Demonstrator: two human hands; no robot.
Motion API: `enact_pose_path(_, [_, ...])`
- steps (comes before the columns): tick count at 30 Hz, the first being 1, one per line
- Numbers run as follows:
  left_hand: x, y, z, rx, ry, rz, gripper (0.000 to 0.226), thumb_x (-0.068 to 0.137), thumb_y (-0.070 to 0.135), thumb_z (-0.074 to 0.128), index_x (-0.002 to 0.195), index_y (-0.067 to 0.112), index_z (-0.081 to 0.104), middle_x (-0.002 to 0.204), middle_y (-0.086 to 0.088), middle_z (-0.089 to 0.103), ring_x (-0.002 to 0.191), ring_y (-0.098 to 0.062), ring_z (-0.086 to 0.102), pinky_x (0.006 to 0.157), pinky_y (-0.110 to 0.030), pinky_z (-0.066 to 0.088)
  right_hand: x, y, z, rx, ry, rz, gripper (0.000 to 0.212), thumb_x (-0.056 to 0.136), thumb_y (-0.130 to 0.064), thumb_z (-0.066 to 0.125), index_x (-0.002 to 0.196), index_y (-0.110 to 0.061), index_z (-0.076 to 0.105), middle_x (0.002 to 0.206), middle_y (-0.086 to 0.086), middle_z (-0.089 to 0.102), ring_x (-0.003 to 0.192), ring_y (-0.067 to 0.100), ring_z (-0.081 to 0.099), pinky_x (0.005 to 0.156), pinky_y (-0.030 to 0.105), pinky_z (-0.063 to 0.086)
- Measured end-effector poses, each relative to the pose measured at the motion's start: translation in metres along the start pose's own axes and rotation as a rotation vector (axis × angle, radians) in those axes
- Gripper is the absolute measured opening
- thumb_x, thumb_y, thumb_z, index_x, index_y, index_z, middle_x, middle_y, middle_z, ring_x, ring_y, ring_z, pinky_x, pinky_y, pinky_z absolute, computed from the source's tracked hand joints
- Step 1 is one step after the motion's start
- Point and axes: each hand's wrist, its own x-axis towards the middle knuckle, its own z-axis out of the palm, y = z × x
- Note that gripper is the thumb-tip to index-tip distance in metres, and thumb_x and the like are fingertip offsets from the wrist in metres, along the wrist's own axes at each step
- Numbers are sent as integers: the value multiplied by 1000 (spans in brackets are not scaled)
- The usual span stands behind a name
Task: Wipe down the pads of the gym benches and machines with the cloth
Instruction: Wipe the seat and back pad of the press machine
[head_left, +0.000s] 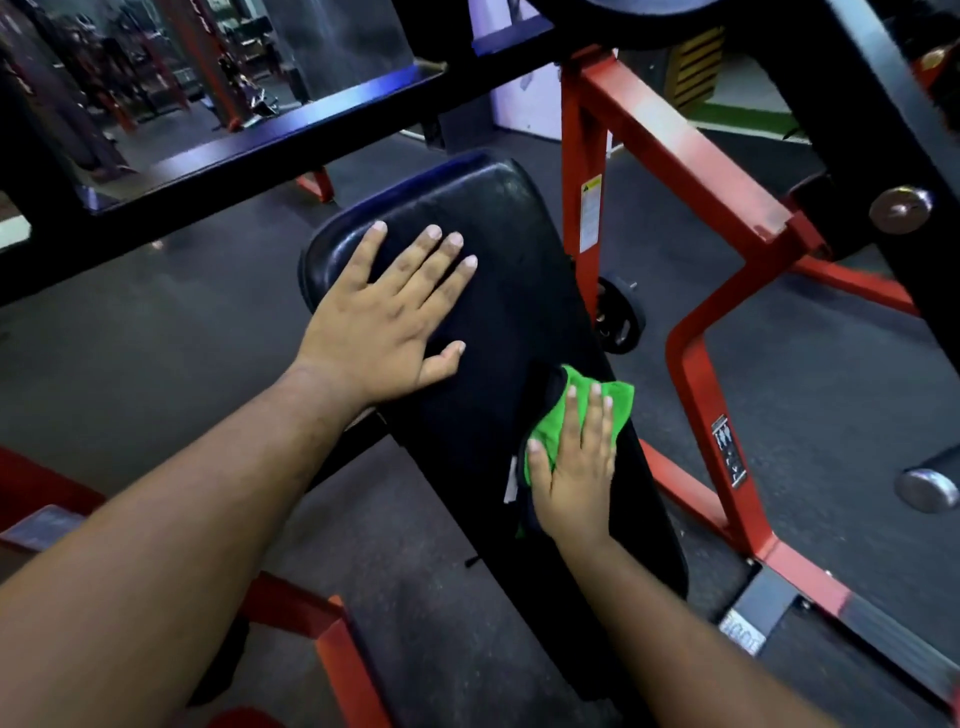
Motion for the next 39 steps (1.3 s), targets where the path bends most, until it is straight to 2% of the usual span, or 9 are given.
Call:
enact_pose_path(6, [0, -7, -8, -195, 108, -10, 71, 103, 58, 24, 162, 17, 19, 169, -8, 16, 156, -22, 15, 123, -62, 11, 61, -105, -4, 79, 24, -253, 63, 102, -36, 37, 161, -16, 24, 169, 6, 19, 157, 27, 10, 115, 66, 29])
enact_pose_path(9, [2, -12, -20, -420, 101, -87, 71, 102, 55, 24, 162, 17, 19, 169, -9, 14, 156, -21, 13, 124, -57, 10, 61, -138, -3, 10, -14, -362, 70, 96, -39, 42, 160, -20, 21, 170, 3, 15, 158, 24, 6, 116, 64, 24])
enact_pose_path(15, [-5, 13, -12, -240, 28, -105, 74, 100, 54, 35, 160, 14, 24, 168, -9, 18, 156, -22, 16, 123, -62, 9, -22, -2, 10, -286, -63, -545, 79, 97, -60, 47, 162, -36, 8, 172, 2, 2, 158, 26, 6, 115, 65, 26])
enact_pose_path(20, [-10, 59, 0, -70, -52, -6, 76, 99, 59, 35, 160, 15, 24, 169, -9, 16, 156, -22, 13, 122, -64, 4, 10, 63, -17, -76, -64, -47, 69, 104, -56, 28, 163, -27, 6, 171, 7, -2, 158, 28, -3, 118, 66, 23])
enact_pose_path(25, [-8, 66, 6, -36, -30, -34, 77, 99, 57, 32, 161, 13, 19, 169, -9, 16, 157, -23, 11, 123, -64, 5, 110, -41, -27, -18, -17, -216, 66, 106, -48, 34, 163, -21, 16, 171, 2, 10, 158, 25, 6, 119, 63, 23])
enact_pose_path(28, [-8, 66, 7, -59, -29, -21, 77, 99, 56, 30, 162, 13, 16, 169, -9, 14, 157, -23, 10, 122, -64, 10, 112, -44, -32, -47, -37, -225, 68, 104, -56, 35, 163, -28, 15, 171, -5, 7, 158, 18, 0, 121, 64, 16])
enact_pose_path(31, [-8, 66, 6, -34, -62, -9, 78, 98, 57, 30, 162, 15, 16, 169, -9, 11, 157, -24, 6, 122, -64, 9, 61, 14, -23, -40, -24, -67, 72, 101, -66, 28, 163, -33, 12, 171, -5, 6, 158, 17, -2, 123, 62, 8])
enact_pose_path(35, [-8, 66, 4, -25, -90, 28, 78, 98, 60, 29, 162, 16, 18, 170, -9, 11, 157, -24, 6, 122, -63, 6, -16, 71, -2, 122, 48, 347, 74, 102, -61, 31, 162, -21, 19, 169, 9, 19, 157, 24, 9, 121, 61, 20])
enact_pose_path(39, [-8, 66, 5, -39, -86, 42, 77, 98, 60, 29, 161, 17, 19, 170, -9, 11, 157, -24, 5, 122, -64, 6, 30, 8, 5, 141, 200, 244, 64, 104, -46, 38, 159, -15, 29, 165, 9, 30, 153, 31, 22, 122, 58, 23])
